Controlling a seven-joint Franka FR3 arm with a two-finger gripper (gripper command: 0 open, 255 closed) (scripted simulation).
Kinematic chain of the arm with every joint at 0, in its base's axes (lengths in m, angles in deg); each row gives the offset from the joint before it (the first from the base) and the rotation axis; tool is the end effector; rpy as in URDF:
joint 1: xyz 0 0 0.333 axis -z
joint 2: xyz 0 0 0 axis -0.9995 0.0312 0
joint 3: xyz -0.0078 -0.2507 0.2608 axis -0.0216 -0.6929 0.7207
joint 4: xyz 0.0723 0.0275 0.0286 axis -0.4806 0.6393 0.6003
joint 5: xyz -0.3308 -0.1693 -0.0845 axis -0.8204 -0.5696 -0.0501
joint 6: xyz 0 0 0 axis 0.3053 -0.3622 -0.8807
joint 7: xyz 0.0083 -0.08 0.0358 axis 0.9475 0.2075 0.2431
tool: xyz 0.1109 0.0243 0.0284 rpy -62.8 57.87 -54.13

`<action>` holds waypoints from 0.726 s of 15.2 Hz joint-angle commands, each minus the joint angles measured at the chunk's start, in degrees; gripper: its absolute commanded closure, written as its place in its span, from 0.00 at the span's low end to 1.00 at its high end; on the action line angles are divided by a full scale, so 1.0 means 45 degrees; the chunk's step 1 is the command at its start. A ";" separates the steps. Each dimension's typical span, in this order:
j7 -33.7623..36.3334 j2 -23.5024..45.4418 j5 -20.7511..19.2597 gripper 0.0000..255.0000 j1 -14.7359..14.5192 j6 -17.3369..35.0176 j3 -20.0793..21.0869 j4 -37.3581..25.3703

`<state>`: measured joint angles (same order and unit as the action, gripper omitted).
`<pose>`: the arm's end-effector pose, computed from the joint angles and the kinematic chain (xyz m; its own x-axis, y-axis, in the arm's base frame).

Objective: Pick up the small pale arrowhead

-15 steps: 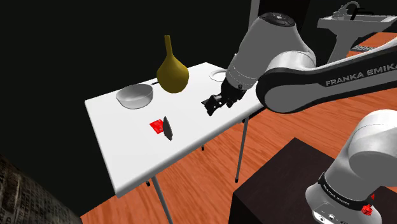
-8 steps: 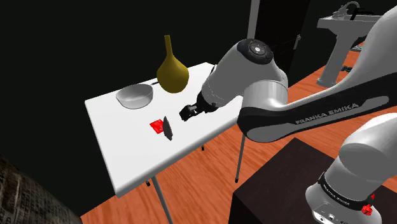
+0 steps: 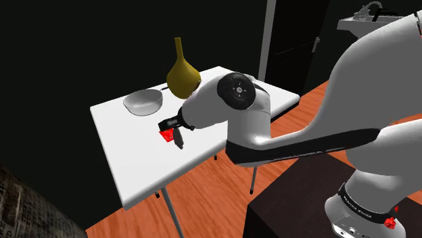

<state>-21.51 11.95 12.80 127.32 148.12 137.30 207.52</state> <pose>0.3563 0.3721 0.4549 0.6325 -0.1063 0.7672 -0.0238 -0.9927 -0.1180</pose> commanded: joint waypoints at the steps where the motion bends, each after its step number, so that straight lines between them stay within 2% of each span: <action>1: 0.0478 -0.0350 -0.0010 0.00 0.1009 0.0329 0.1080 -0.0322; 7: 0.0995 -0.0810 0.0081 0.00 0.2160 0.1217 0.2385 -0.0058; 9: 0.1042 -0.0861 0.0095 0.00 0.2269 0.1301 0.2509 -0.0038; 10: 0.1033 -0.0850 0.0089 1.00 0.2295 0.1297 0.2519 -0.0056; 11: 0.1038 -0.0855 0.0091 1.00 0.2297 0.1304 0.2524 -0.0050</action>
<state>-16.88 8.15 13.19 137.56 153.91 148.55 207.27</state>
